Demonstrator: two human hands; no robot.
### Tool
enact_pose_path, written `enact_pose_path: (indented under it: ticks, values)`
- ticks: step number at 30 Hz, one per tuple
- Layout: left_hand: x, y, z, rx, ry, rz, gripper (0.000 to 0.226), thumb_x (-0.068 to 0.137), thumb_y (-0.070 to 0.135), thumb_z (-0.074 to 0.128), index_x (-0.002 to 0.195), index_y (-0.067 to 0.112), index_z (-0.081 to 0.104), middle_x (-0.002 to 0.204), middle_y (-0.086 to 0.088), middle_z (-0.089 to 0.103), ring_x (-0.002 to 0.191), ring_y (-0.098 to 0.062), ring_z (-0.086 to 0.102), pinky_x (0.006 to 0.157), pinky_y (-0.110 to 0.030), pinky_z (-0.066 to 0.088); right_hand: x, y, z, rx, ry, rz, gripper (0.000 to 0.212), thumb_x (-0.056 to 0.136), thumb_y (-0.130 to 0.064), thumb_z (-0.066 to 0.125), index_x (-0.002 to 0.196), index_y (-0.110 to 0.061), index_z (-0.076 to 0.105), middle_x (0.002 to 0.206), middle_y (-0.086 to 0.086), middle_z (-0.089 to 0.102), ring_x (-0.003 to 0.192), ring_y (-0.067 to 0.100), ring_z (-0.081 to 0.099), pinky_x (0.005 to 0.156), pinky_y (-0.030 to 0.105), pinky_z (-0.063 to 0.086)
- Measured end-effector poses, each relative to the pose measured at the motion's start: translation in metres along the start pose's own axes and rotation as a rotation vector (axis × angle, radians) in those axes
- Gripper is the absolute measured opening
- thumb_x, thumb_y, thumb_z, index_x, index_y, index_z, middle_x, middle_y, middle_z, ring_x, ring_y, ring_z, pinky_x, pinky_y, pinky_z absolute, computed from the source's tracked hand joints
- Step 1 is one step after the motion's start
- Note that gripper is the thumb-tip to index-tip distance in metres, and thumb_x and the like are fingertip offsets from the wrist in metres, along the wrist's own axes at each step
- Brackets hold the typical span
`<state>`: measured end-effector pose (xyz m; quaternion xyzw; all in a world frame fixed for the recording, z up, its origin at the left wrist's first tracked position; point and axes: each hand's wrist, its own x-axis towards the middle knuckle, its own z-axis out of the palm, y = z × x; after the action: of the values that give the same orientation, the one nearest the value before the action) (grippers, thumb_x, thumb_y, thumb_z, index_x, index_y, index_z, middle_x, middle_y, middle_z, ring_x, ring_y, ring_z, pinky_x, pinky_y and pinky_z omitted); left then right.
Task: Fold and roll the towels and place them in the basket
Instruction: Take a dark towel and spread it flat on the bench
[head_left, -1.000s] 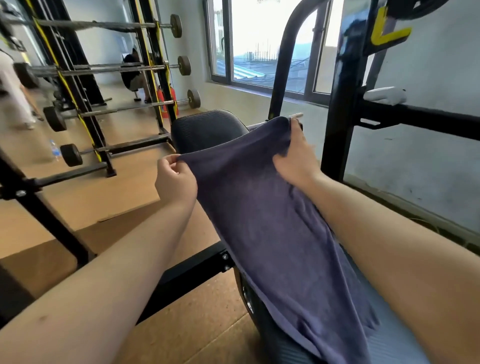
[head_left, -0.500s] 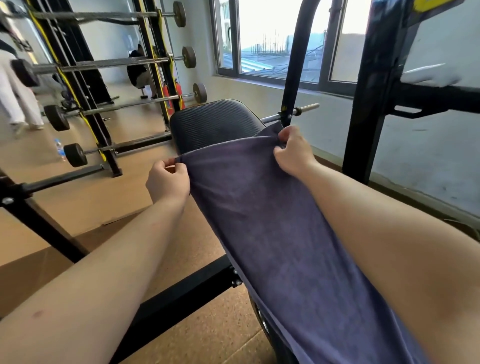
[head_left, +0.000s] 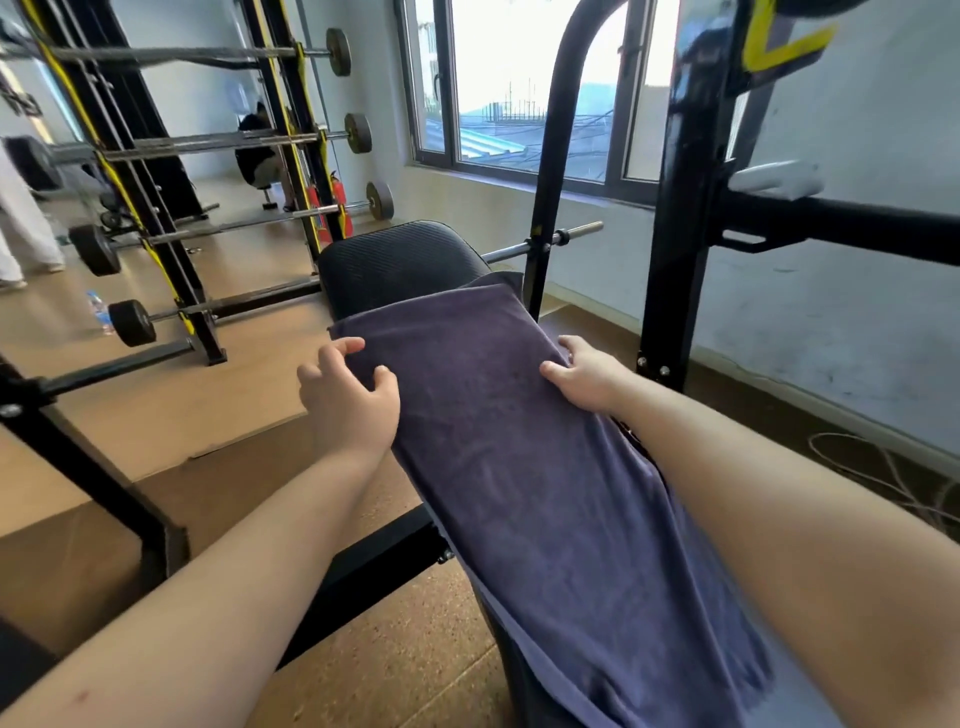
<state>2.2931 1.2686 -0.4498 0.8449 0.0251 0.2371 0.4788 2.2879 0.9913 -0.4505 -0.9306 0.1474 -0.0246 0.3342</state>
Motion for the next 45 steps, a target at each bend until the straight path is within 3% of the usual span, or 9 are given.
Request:
enact_pose_path:
  ticks: [4, 8, 18, 23, 26, 29, 34, 39, 45]
  values:
    - [-0.047, 0.019, -0.002, 0.074, -0.094, 0.15, 0.033, 0.091, 0.023, 0.067, 0.123, 0.026, 0.058, 0.134, -0.009, 0.052, 0.118, -0.029, 0.053, 0.101, -0.047, 0.049, -0.046, 0.03, -0.016, 0.028, -0.006, 0.046, 0.068, 0.098, -0.047, 0.056, 0.159, -0.025, 0.032, 0.156, 0.01, 0.048, 0.142, 0.03, 0.047, 0.114, 0.038, 0.038]
    - [-0.111, 0.029, -0.001, 0.186, -0.266, 0.334, 0.024, 0.091, 0.021, 0.068, 0.114, 0.027, 0.067, 0.123, -0.001, 0.059, 0.111, -0.024, 0.057, 0.093, -0.029, 0.043, -0.093, 0.059, -0.027, 0.055, -0.015, 0.119, 0.069, 0.093, -0.039, 0.059, 0.157, -0.023, 0.037, 0.149, 0.01, 0.055, 0.131, 0.029, 0.056, 0.106, 0.033, 0.044]
    - [-0.22, 0.002, 0.007, 0.215, -0.76, 0.736, 0.021, 0.084, 0.042, 0.061, 0.101, 0.032, 0.069, 0.111, 0.015, 0.06, 0.102, -0.013, 0.06, 0.092, -0.043, 0.051, -0.196, 0.145, -0.022, -0.013, -0.022, 0.302, 0.053, 0.09, -0.019, 0.061, 0.143, -0.015, 0.055, 0.143, 0.009, 0.06, 0.132, 0.029, 0.055, 0.106, 0.032, 0.044]
    - [-0.246, -0.008, -0.002, 0.575, -1.028, 1.052, 0.037, 0.082, 0.058, 0.065, 0.113, 0.039, 0.063, 0.134, 0.012, 0.05, 0.13, -0.012, 0.042, 0.115, -0.043, 0.031, -0.224, 0.168, -0.005, -0.034, -0.059, 0.315, 0.034, 0.088, -0.023, 0.068, 0.122, -0.019, 0.064, 0.126, 0.006, 0.067, 0.11, 0.025, 0.061, 0.085, 0.028, 0.046]
    - [-0.253, -0.011, -0.003, 0.652, -0.972, 1.12, 0.031, 0.085, 0.048, 0.071, 0.114, 0.036, 0.067, 0.137, 0.006, 0.054, 0.132, -0.02, 0.046, 0.113, -0.044, 0.036, -0.231, 0.171, 0.003, -0.044, -0.093, 0.321, 0.008, 0.087, -0.018, 0.065, 0.093, -0.018, 0.07, 0.103, 0.008, 0.073, 0.093, 0.027, 0.066, 0.079, 0.037, 0.057]
    - [-0.258, -0.016, -0.003, 0.554, -0.854, 1.14, 0.011, 0.089, 0.033, 0.071, 0.1, 0.035, 0.073, 0.12, 0.007, 0.065, 0.116, -0.02, 0.061, 0.1, -0.041, 0.047, -0.235, 0.174, 0.003, -0.027, -0.062, 0.347, 0.013, 0.09, -0.015, 0.056, 0.086, -0.015, 0.068, 0.09, 0.009, 0.071, 0.079, 0.027, 0.067, 0.074, 0.039, 0.061]
    - [-0.259, -0.028, -0.016, 0.431, -0.87, 1.11, 0.018, 0.101, 0.032, 0.054, 0.107, 0.033, 0.071, 0.111, 0.017, 0.069, 0.107, -0.008, 0.061, 0.098, -0.03, 0.044, -0.229, 0.201, -0.019, 0.159, 0.165, 0.417, 0.009, 0.096, -0.013, 0.054, 0.104, -0.015, 0.057, 0.106, 0.013, 0.061, 0.092, 0.036, 0.065, 0.075, 0.042, 0.062]
    - [-0.269, -0.037, -0.025, 0.351, -0.909, 0.974, 0.014, 0.093, 0.026, 0.06, 0.102, 0.03, 0.07, 0.121, 0.013, 0.071, 0.122, -0.004, 0.059, 0.119, -0.034, 0.036, -0.227, 0.222, -0.027, 0.109, 0.294, 0.34, 0.008, 0.098, -0.014, 0.058, 0.105, -0.017, 0.06, 0.117, 0.014, 0.067, 0.1, 0.029, 0.059, 0.085, 0.028, 0.042]
    - [-0.292, -0.035, -0.024, 0.466, -0.857, 1.093, 0.021, 0.086, 0.031, 0.058, 0.107, 0.029, 0.059, 0.137, 0.001, 0.057, 0.136, -0.02, 0.048, 0.118, -0.047, 0.034, -0.232, 0.221, -0.015, 0.147, 0.081, 0.48, 0.039, 0.092, -0.005, 0.061, 0.128, -0.019, 0.056, 0.123, 0.012, 0.06, 0.087, 0.031, 0.07, 0.06, 0.032, 0.059]
